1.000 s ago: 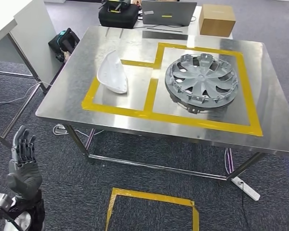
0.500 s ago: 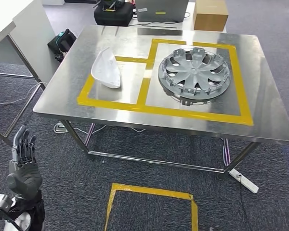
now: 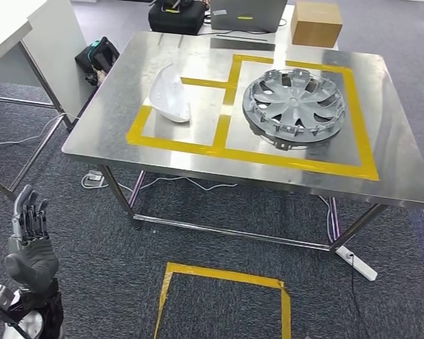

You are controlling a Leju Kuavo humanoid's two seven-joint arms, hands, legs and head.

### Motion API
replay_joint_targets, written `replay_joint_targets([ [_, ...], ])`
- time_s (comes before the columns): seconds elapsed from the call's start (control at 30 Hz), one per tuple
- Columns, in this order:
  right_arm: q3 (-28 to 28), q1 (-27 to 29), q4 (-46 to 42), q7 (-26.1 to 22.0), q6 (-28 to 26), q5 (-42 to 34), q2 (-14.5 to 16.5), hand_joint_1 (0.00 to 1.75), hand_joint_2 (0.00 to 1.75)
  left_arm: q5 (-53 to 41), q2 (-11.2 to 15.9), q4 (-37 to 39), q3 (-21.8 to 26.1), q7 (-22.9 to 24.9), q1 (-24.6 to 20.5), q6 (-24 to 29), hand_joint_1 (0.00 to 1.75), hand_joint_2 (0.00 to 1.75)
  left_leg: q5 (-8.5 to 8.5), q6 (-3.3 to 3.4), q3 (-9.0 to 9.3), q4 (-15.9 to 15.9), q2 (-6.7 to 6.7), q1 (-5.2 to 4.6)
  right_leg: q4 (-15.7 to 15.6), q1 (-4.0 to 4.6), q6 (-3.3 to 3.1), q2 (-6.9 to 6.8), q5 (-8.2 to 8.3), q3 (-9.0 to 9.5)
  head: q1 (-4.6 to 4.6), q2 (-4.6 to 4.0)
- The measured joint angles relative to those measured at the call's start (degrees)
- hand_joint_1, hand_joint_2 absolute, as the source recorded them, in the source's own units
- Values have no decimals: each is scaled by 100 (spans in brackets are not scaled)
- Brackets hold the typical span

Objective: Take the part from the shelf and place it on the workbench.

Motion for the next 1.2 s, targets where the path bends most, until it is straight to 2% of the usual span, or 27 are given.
replay_joint_targets([
  [0.03,0,-14,0,23,10,20,1,0,0,0,-7,-1,2,0,0,17,0,0,10,-20,-5,8,7,-12,-393,7,-25,-32,106,218,1,0],
  [0.07,1,-28,0,48,22,41,2,0,0,0,-13,-1,5,0,-1,32,0,0,21,-45,-12,15,19,-22,-655,16,-53,-56,158,350,-5,0],
  [0.1,2,-37,0,72,34,58,4,0,0,0,-19,-2,8,0,-1,43,0,0,33,-73,-18,18,34,-31,-775,29,-81,-69,163,396,-7,0],
  [0.2,3,-18,1,104,51,73,9,0,0,1,-30,-2,11,0,-2,61,0,0,42,-160,-34,24,72,-15,-790,45,-180,-10,210,370,-8,0],
  [0.27,4,-11,2,108,55,76,10,0,0,1,-32,-2,16,0,-4,62,0,0,-191,-224,-162,315,64,-6,-804,24,-255,19,273,366,-21,0],
  [0.33,4,-13,2,114,67,78,10,0,0,1,-35,-2,20,0,-5,63,0,0,-624,-271,-480,1060,54,0,-802,16,-295,66,318,330,-38,0],
  [0.37,4,-11,2,119,78,78,10,0,0,1,-37,-2,21,0,-5,63,0,0,-777,-281,-637,1429,54,3,-801,17,-299,96,332,307,-39,0],
  [0.4,3,-5,2,123,90,77,10,0,0,1,-37,-2,21,0,-4,63,0,0,-829,-285,-727,1654,52,4,-799,17,-297,133,343,289,-39,0],
  [0.43,3,1,2,125,101,76,11,0,0,-1,-37,-2,22,0,-3,64,0,0,-758,-281,-706,1647,49,6,-799,16,-290,179,353,280,-39,0],
  [0.47,2,5,2,123,110,76,13,0,0,-4,-38,-2,22,0,-4,64,0,0,-597,-271,-579,1419,30,9,-798,15,-281,234,362,276,-39,0],
  [0.53,2,-4,2,108,120,73,22,0,0,-14,-39,-2,24,0,-6,65,0,0,-237,-243,-157,620,-141,26,-785,20,-247,353,373,264,-40,0],
  [0.57,2,-15,2,97,122,72,26,0,0,-20,-40,-4,26,0,-7,66,0,0,-147,-227,1,300,-235,37,-770,27,-224,411,378,240,-39,0],
  [0.63,2,-21,2,85,123,69,29,0,0,-32,-42,-9,32,-3,-6,69,0,0,-130,-179,110,39,-325,39,-752,26,-157,514,398,174,-40,0],
  [0.67,3,-11,1,82,122,69,30,0,0,-37,-42,-14,36,-5,-6,70,0,0,-129,-144,103,29,-282,39,-758,13,-121,561,413,136,-39,0],
  [0.7,3,7,1,82,120,69,30,0,0,-42,-44,-20,39,-7,-8,68,0,0,-118,-106,99,20,-233,40,-746,4,-89,549,406,108,-41,0],
  [0.73,3,20,2,83,114,72,30,0,0,-43,-50,-30,43,-8,-8,62,0,0,-108,-64,100,9,-181,44,-672,0,-60,476,350,58,-23,0],
  [0.77,3,25,2,82,107,74,30,0,0,-45,-57,-39,49,-9,-5,51,0,0,-99,-29,100,-3,-124,52,-484,-1,-34,365,226,-39,-3,0],
  [0.83,3,15,2,77,92,78,34,0,0,-50,-72,-52,62,-11,9,31,0,0,-97,12,90,-5,0,45,241,-9,13,141,-163,-370,37,0],
  [0.87,3,9,2,74,88,78,39,0,0,-53,-74,-54,71,-11,15,25,0,0,-96,17,84,-4,67,39,636,-18,35,98,-331,-550,40,0],
  [0.9,4,10,2,72,87,79,43,0,0,-55,-76,-54,80,-11,17,21,0,0,-97,20,81,-4,133,32,895,-25,50,79,-410,-661,39,0],
  [0.93,4,15,2,70,87,79,46,0,0,-57,-77,-54,88,-11,18,18,0,0,-97,20,81,-3,194,28,944,-29,59,67,-381,-668,40,0],
  [0.97,4,21,2,67,87,78,48,0,0,-60,-78,-54,95,-11,18,16,0,0,-98,18,84,-2,252,26,736,-32,59,45,-246,-547,39,0],
  [1.0,4,23,2,61,87,77,48,0,0,-65,-80,-54,99,-11,17,14,0,0,-101,12,92,-1,308,23,343,-31,52,-17,-51,-324,41,0],
  [1.07,4,4,2,42,89,75,55,0,0,-79,-81,-54,102,-11,17,12,0,0,-112,-28,106,11,403,-5,-468,-11,17,-231,231,120,37,0],
  [1.1,4,-8,2,32,90,73,60,0,0,-84,-82,-54,104,-11,16,11,0,0,-114,-58,111,17,443,-20,-686,-1,-9,-295,290,228,27,0],
  [1.13,4,-15,2,22,91,72,65,0,0,-88,-83,-54,105,-11,15,11,0,0,-113,-90,113,21,483,-31,-758,13,-36,-305,293,242,17,0],
  [1.2,4,-8,2,15,91,71,69,0,0,-89,-89,-57,108,-11,8,10,0,0,-121,-159,120,23,550,-16,-751,12,-108,-182,321,201,3,0],
])
